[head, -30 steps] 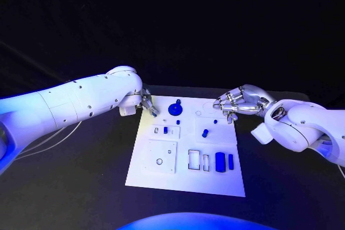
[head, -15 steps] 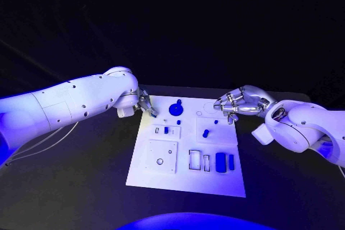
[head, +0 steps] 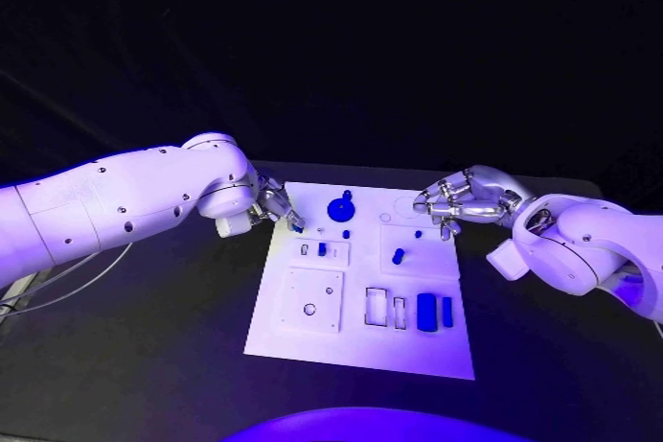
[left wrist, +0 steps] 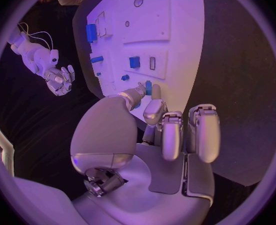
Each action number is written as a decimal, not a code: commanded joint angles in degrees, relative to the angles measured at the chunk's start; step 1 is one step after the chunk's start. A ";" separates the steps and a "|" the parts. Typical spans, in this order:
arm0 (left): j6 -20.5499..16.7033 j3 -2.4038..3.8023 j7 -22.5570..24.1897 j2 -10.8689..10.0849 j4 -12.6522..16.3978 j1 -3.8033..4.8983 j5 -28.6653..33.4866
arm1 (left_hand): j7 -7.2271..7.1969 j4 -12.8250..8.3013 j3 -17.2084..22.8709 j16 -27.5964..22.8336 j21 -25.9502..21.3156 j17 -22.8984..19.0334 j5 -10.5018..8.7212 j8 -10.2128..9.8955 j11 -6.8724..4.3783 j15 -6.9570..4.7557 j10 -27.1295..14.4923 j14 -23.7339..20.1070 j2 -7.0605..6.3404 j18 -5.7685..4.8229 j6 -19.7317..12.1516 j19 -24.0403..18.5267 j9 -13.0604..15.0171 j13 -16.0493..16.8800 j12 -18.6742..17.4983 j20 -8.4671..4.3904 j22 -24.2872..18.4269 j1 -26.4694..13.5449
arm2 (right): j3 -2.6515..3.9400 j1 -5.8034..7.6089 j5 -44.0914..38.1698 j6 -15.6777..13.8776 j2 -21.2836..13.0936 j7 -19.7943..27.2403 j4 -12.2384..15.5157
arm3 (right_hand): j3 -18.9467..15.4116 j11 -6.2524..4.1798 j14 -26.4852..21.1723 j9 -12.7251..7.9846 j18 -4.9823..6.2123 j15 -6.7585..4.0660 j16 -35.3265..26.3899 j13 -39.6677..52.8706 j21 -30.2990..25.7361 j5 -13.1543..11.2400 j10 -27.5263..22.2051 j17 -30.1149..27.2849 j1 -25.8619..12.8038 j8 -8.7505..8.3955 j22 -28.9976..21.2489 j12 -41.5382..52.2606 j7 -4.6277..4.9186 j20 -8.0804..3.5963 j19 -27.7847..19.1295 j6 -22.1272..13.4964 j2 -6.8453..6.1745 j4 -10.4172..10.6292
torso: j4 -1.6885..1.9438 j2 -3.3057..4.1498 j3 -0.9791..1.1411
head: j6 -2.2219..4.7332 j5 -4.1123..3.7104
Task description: Assemble the parts on the task board
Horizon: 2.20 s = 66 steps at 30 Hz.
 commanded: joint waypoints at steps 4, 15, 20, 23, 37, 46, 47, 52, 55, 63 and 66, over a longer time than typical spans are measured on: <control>-2.28 -0.21 2.52 -1.72 3.25 -0.65 -1.75 | -0.67 -5.82 6.55 0.32 0.00 15.07 -0.17 0.58 -0.13 -0.52 0.68 6.14 -0.35 -0.79 0.17 3.25 0.25 0.32 0.63 -0.51 8.75 -1.14 | 0.00 -0.24 -0.25 1.02 0.12 0.21 -0.03 | 0.06 -0.01 -0.47 0.11 0.24 0.06 0.07 0.10 0.21 0.05 -0.50 0.10 0.19 0.39 0.09 0.30 0.09 0.11 -0.45 -0.49 0.45 0.31 | -0.09 0.00 0.00 | -0.10 0.35; -4.40 -0.59 3.93 -2.60 5.50 -2.57 -6.48 | -0.77 -6.59 7.94 0.32 -0.66 15.07 -0.17 1.00 -0.23 -0.58 1.08 6.14 -0.87 -0.52 0.27 2.74 0.43 0.74 1.07 -0.68 7.61 -2.16 | 0.00 -0.45 -0.25 0.83 0.25 0.32 -0.02 | 0.07 -0.01 -0.53 0.14 0.24 0.06 -0.11 0.12 0.23 0.09 -0.51 -0.04 0.20 0.39 0.11 0.29 0.10 0.11 -0.46 -0.50 0.46 0.32 | -0.18 0.12 -0.06 | -0.07 0.63; -4.82 -0.61 3.90 -2.47 5.72 -2.85 -6.94 | -0.79 -6.72 8.14 0.32 -0.65 15.07 -0.17 1.07 -0.24 -0.60 1.15 6.14 -0.98 -0.53 0.29 2.75 0.46 0.82 1.15 -0.74 7.65 -2.33 | 0.00 -0.48 -0.24 0.82 0.24 0.37 0.04 | 0.07 -0.01 -0.53 0.14 0.24 0.06 -0.11 0.12 0.23 0.09 -0.51 -0.04 0.20 0.39 0.11 0.29 0.10 0.11 -0.46 -0.50 0.46 0.32 | -0.15 0.10 -0.02 | -0.19 0.62; -4.75 -0.62 3.77 -2.42 5.74 -2.93 -7.07 | -0.81 -6.83 8.29 0.32 -0.61 15.07 -0.17 1.13 -0.27 -0.62 1.36 6.14 -1.06 -0.54 0.33 2.78 0.48 1.13 1.45 -0.78 7.72 -2.46 | 0.00 -0.49 -0.23 0.83 0.24 0.38 0.09 | 0.07 -0.01 -0.53 0.14 0.24 0.06 -0.11 0.12 0.23 0.09 -0.51 -0.04 0.20 0.39 0.11 0.29 0.10 0.11 -0.46 -0.50 0.46 0.32 | -0.14 0.12 0.00 | -0.22 0.59; -3.34 -0.72 3.31 -1.89 5.99 -3.23 -9.10 | -0.82 -6.92 8.43 0.32 -0.65 15.07 -0.17 1.19 -0.28 -0.64 1.46 6.14 -1.14 -0.53 0.36 2.76 0.50 1.24 1.57 -0.81 7.67 -2.63 | 0.00 -0.50 -0.05 1.05 0.24 0.40 0.15 | 0.10 0.01 -0.55 0.19 0.24 0.06 -0.11 0.15 0.25 0.21 -0.55 -0.01 0.18 0.41 0.14 0.29 0.11 0.12 -0.49 -0.54 0.50 0.36 | -0.13 0.07 0.01 | -0.32 0.62; -2.41 -0.77 2.42 -1.64 5.99 -3.50 -9.89 | -0.82 -6.94 8.45 0.32 -0.61 15.07 -0.17 1.21 -0.28 -0.65 1.51 6.14 -1.17 -0.55 0.37 2.78 0.50 1.31 1.64 -0.82 7.73 -2.67 | 0.00 -0.50 -0.04 1.09 0.20 0.38 0.18 | 0.10 0.01 -0.55 0.19 0.24 0.06 -0.11 0.15 0.25 0.21 -0.55 -0.01 0.18 0.41 0.14 0.29 0.11 0.12 -0.49 -0.54 0.50 0.36 | -0.12 0.10 0.00 | -0.41 0.62; -2.26 -0.77 2.36 -1.61 5.97 -3.51 -9.90 | -0.82 -6.94 8.45 0.32 -0.61 15.07 -0.17 1.21 -0.28 -0.65 1.51 6.14 -1.17 -0.55 0.37 2.78 0.50 1.31 1.64 -0.82 7.73 -2.67 | 0.00 -0.50 0.00 1.12 0.20 0.37 0.18 | 0.10 0.01 -0.55 0.19 0.24 0.06 -0.11 0.15 0.25 0.21 -0.55 -0.01 0.18 0.41 0.14 0.29 0.11 0.12 -0.49 -0.54 0.50 0.36 | -0.12 0.11 0.00 | -0.43 0.63; -1.56 -0.78 2.06 -1.48 5.94 -3.55 -9.83 | -0.82 -6.95 8.47 0.32 -0.63 15.07 -0.17 1.22 -0.29 -0.65 1.52 6.14 -1.17 -0.54 0.37 2.77 0.50 1.32 1.65 -0.83 7.70 -2.70 | 0.00 -0.50 0.12 1.20 0.17 0.33 0.17 | 0.14 0.01 -0.56 0.26 0.25 0.07 -0.05 0.20 0.28 0.32 -0.56 0.06 0.15 0.43 0.18 0.29 0.11 0.12 -0.52 -0.57 0.59 0.42 | -0.12 0.10 -0.03 | -0.44 0.66; -1.34 -0.78 1.82 -1.41 5.87 -3.56 -9.75 | -0.82 -6.96 8.50 0.32 -0.66 15.07 -0.17 1.23 -0.29 -0.66 1.55 6.14 -1.18 -0.53 0.38 2.75 0.51 1.35 1.68 -0.83 7.66 -2.76 | 0.00 -0.50 0.15 1.24 0.17 0.32 0.18 | 0.14 0.01 -0.56 0.26 0.25 0.07 -0.05 0.20 0.28 0.32 -0.56 0.06 0.15 0.43 0.18 0.29 0.11 0.12 -0.52 -0.57 0.59 0.42 | -0.10 0.09 -0.03 | -0.43 0.74; -0.78 -0.79 1.34 -1.41 5.78 -3.57 -9.70 | -0.82 -6.94 8.58 0.32 -0.71 15.07 -0.18 1.26 -0.28 -0.66 1.52 6.14 -1.15 -0.51 0.39 2.71 0.51 1.26 1.61 -0.85 7.56 -2.89 | 0.01 -0.50 0.16 1.47 0.20 0.26 0.21 | 0.14 0.01 -0.56 0.26 0.25 0.07 -0.05 0.20 0.28 0.32 -0.56 0.06 0.15 0.43 0.18 0.29 0.11 0.12 -0.52 -0.57 0.59 0.42 | -0.15 0.09 -0.03 | -0.44 0.71; -0.53 -0.79 1.23 -1.44 5.76 -3.57 -9.69 | -0.81 -6.94 8.59 0.32 -0.74 15.07 -0.18 1.26 -0.28 -0.66 1.51 6.14 -1.14 -0.50 0.39 2.69 0.52 1.24 1.59 -0.85 7.53 -2.90 | 0.01 -0.50 0.17 1.57 0.20 0.24 0.23 | 0.14 0.01 -0.56 0.26 0.25 0.07 -0.05 0.20 0.28 0.32 -0.56 0.06 0.15 0.43 0.18 0.29 0.11 0.12 -0.52 -0.57 0.59 0.42 | -0.10 0.11 -0.05 | -0.41 0.68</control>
